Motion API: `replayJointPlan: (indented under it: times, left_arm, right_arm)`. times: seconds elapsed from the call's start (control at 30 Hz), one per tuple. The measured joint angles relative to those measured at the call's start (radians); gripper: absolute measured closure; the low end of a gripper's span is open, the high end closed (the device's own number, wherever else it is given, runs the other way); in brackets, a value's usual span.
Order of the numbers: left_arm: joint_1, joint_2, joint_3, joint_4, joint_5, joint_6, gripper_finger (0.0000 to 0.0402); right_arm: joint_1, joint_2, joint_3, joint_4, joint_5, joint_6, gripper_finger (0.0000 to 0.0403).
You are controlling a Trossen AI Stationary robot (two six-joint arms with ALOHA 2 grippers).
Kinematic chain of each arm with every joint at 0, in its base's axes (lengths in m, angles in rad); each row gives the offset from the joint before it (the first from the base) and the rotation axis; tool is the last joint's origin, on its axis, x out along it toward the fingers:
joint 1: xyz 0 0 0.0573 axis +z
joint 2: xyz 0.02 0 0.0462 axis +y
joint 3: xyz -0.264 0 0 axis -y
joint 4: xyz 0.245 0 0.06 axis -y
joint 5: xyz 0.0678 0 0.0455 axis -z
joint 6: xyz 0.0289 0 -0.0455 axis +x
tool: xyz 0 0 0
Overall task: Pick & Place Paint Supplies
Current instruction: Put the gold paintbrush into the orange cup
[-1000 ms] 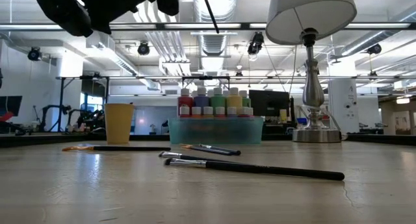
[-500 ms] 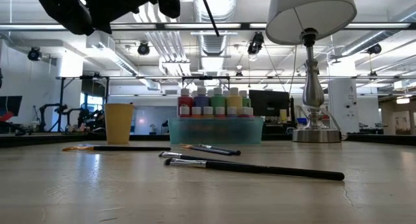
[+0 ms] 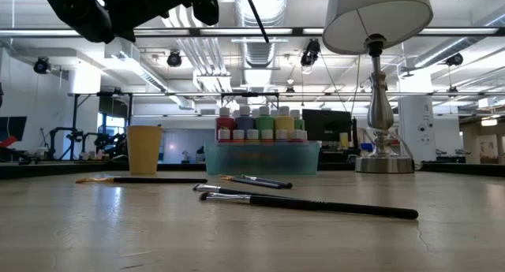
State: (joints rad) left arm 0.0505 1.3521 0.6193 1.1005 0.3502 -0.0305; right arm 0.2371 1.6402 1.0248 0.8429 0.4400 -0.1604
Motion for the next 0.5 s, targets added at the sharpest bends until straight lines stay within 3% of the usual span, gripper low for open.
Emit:
replayJointPlan:
  times: [0.3, 0.5]
  left_arm:
    - [0.001, -0.001, 0.000, -0.012, 0.001, -0.004, 0.0386]
    - [0.012, -0.044, 0.000, -0.113, -0.044, 0.012, 0.0386]
  right_arm:
    - [0.001, -0.010, 0.000, -0.026, 0.003, 0.038, 0.0386]
    - [0.000, -0.105, 0.000, -0.284, 0.008, 0.145, 0.0323]
